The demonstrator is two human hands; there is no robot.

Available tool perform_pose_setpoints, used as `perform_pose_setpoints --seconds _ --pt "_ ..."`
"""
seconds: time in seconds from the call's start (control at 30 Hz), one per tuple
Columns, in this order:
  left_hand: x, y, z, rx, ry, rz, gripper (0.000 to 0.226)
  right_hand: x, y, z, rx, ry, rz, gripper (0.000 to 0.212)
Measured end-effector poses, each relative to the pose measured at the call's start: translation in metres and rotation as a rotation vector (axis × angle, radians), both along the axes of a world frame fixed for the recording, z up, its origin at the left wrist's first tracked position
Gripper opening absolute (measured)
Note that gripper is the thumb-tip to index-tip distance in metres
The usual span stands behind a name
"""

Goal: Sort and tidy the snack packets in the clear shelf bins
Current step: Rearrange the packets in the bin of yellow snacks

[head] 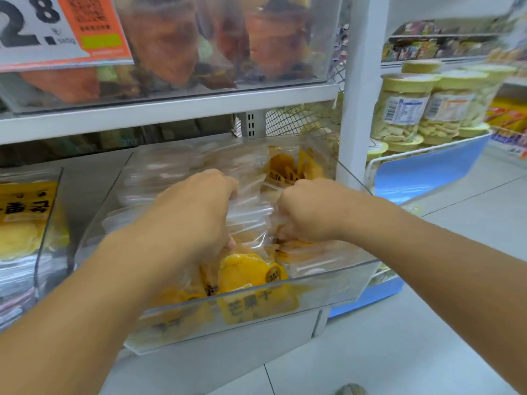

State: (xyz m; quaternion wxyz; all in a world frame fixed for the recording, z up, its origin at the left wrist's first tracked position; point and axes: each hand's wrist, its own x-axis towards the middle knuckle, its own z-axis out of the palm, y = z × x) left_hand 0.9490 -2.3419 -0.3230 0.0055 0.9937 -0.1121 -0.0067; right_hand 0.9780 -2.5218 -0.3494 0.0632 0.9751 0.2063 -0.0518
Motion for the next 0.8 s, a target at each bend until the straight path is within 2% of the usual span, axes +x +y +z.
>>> perform_pose_setpoints --seconds 0.13,0.37,0.53,0.6,0.7,0.73,0.8 --pt "0.000 -0.001 -0.005 0.013 -0.046 0.018 0.056 0.002 -0.020 0.017 0.010 -0.179 -0.041 0.043" --pt "0.013 0.001 -0.006 -0.066 -0.180 0.012 0.031 0.000 -0.043 0.046 0.192 -0.084 -0.062 0.040" --pt "0.019 0.011 -0.006 -0.189 -0.034 0.005 0.040 -0.041 -0.057 0.075 0.220 -0.225 -0.029 0.026" --pt "0.020 0.013 -0.007 -0.250 -0.026 0.015 0.040 -0.055 -0.064 0.087 0.310 -0.286 -0.039 0.022" --pt "0.023 0.016 -0.010 -0.294 -0.030 0.010 0.039 -0.067 -0.066 0.104 0.640 -0.209 0.025 0.019" --pt "0.025 0.018 -0.011 -0.311 -0.029 -0.003 0.042 -0.069 -0.062 0.104 0.674 -0.183 0.070 0.019" --pt "0.028 0.024 -0.010 -0.370 -0.013 -0.022 0.042 -0.065 -0.049 0.097 0.602 -0.147 0.113 0.023"
